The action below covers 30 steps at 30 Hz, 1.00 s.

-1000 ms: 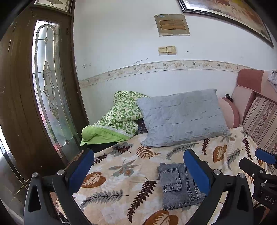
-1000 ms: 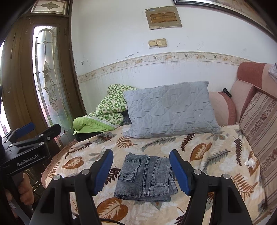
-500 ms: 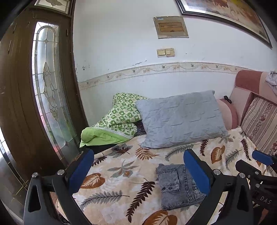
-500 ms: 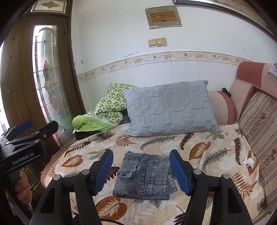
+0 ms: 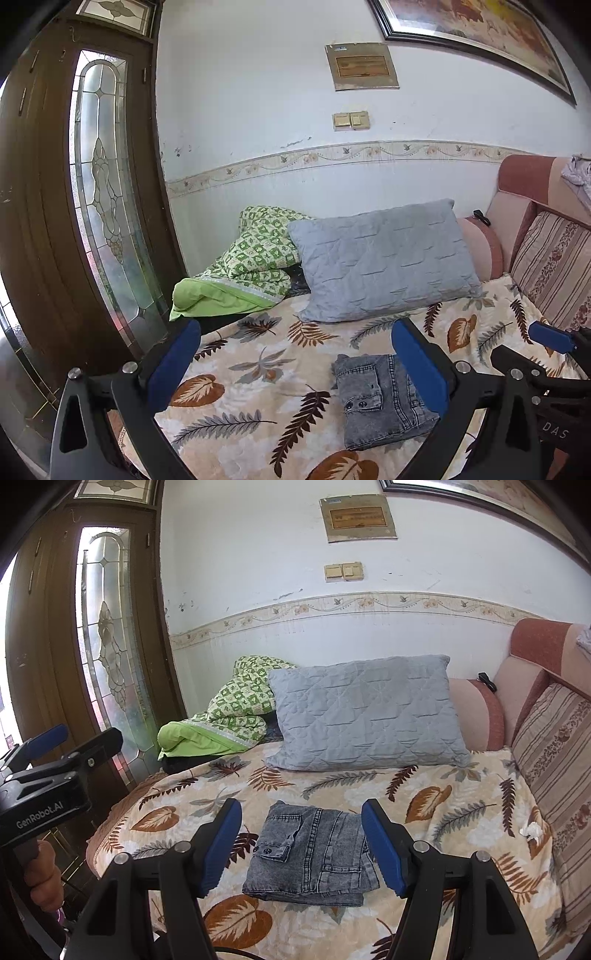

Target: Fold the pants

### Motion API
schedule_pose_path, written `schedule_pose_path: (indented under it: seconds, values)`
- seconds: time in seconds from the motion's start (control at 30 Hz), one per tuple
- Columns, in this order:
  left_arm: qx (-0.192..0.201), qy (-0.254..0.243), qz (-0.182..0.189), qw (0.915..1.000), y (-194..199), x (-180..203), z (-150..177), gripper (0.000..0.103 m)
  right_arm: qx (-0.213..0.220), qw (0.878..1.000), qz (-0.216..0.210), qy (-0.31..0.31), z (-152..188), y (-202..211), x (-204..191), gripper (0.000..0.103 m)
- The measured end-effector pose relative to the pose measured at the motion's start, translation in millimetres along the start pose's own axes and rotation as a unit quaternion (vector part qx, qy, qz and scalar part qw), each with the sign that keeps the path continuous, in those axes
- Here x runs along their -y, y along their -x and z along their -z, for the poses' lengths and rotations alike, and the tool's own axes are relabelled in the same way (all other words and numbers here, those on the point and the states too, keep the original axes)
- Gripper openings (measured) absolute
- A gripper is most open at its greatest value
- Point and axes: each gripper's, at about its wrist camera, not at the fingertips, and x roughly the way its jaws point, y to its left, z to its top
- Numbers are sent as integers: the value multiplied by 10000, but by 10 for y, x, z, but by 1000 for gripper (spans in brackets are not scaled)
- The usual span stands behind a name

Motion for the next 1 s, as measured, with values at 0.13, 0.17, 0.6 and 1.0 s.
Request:
schedule_pose_path:
  seconds: [0.13,0.17,0.6,1.0]
  values:
    - [18,37,32,10000,9,-15,5,103,-10,10000,-7,30,4,-21,-28,71]
    - [20,41,38,10000,8,-18,5,103,-20,10000,-8,36,6,-29,-35,71]
    - [-16,29,61,10000,-28,-23,23,103,-72,9999,-19,96,8,-86,-86,71]
    - [33,21,246,9997,37,-42,28,103,-25,9999,-32,106,4,-70,-114,71]
